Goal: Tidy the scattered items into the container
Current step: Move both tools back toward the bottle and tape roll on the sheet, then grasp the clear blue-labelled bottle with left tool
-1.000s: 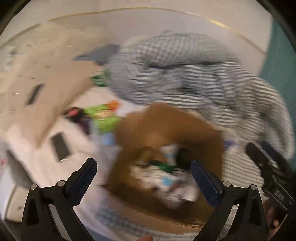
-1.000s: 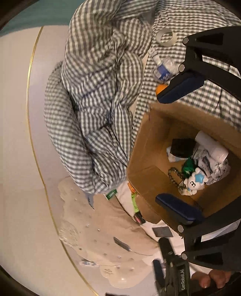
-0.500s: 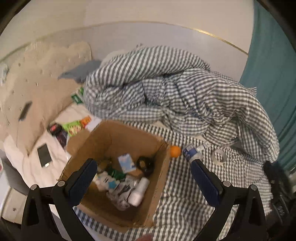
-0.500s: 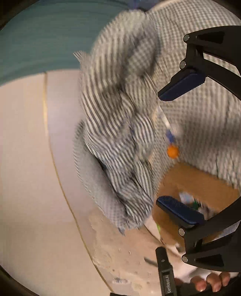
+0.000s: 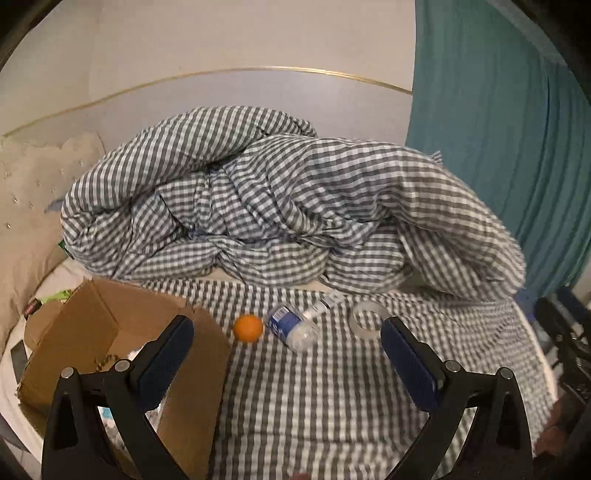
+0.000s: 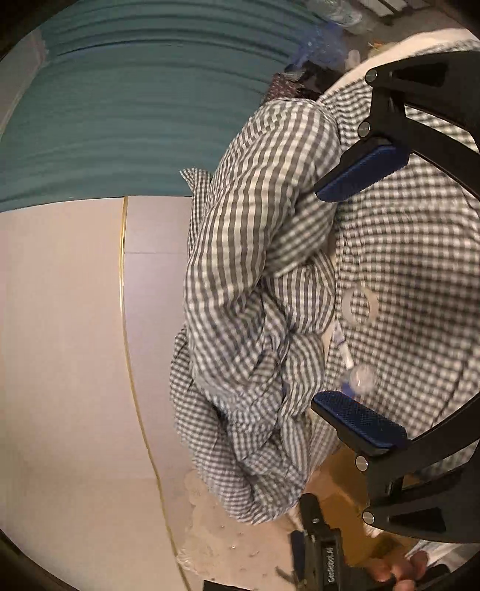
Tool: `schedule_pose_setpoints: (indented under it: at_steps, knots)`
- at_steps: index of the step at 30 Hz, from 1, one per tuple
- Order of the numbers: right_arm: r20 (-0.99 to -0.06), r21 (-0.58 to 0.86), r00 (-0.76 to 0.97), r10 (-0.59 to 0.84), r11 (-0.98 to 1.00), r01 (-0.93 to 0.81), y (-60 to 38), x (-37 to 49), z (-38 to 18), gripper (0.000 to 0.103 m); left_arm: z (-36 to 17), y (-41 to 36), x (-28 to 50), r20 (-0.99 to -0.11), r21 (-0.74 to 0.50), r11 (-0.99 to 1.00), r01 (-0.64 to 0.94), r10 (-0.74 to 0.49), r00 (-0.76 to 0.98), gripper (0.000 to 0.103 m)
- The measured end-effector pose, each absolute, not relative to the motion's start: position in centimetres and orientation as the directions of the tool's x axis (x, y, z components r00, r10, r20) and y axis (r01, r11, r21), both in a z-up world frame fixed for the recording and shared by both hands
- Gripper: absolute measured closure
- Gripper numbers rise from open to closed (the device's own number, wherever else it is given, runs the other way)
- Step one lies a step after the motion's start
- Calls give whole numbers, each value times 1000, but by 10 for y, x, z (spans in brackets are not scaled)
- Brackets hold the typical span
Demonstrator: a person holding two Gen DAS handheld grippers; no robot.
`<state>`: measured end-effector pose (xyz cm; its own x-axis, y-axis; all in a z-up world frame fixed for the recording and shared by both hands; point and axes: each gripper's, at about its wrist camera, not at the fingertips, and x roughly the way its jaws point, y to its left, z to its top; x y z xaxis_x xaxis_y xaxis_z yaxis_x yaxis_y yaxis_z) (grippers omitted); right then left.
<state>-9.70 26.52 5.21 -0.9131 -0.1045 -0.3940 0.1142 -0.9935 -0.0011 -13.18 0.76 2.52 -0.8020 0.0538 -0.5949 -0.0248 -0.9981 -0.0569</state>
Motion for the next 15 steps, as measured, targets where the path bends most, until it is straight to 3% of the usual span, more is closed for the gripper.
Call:
schedule_pose_setpoints:
  at_steps: [6,10,15]
  knots:
    - [-410,-5,-905,-112,-992,125,279,-125,20,0,-10,19,-159,-604,-79,-997,-16,60,-795,0]
    - [-432,-36,-896,-103,-991,131,277,-143,-4,0,-39,25,-185,-650,-31,-999,29,-2,-760,0]
    - [-487,-67,-865,-119,-983,173,263,-173,-38,0,-66,27,-207,-639,47,-996,81,-93,-764,0]
